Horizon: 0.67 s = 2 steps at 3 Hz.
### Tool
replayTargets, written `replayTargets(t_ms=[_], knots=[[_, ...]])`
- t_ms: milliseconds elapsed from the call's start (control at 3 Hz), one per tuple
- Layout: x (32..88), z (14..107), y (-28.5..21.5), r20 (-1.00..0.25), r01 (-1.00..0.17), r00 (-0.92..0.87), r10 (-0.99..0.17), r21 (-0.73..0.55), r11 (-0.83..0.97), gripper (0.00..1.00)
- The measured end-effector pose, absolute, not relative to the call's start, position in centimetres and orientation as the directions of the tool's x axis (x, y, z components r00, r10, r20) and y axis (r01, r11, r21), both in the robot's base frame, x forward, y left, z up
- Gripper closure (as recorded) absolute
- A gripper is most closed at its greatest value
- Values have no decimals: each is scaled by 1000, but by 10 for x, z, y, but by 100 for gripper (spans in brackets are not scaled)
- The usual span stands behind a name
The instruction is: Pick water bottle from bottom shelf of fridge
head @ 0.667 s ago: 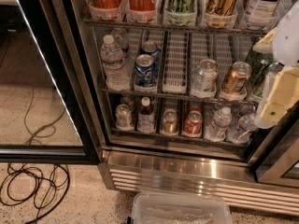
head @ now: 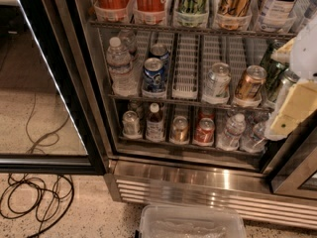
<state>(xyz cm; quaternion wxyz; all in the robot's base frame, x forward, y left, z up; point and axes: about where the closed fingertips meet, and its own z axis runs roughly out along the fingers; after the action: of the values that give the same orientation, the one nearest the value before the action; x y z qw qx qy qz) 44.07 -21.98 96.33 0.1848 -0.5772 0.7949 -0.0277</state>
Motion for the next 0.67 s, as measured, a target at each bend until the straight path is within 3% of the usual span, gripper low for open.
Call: replayTargets(t_ms=[667], knots=[[421, 885, -211, -464, -837, -367, -806, -213, 504, 0]])
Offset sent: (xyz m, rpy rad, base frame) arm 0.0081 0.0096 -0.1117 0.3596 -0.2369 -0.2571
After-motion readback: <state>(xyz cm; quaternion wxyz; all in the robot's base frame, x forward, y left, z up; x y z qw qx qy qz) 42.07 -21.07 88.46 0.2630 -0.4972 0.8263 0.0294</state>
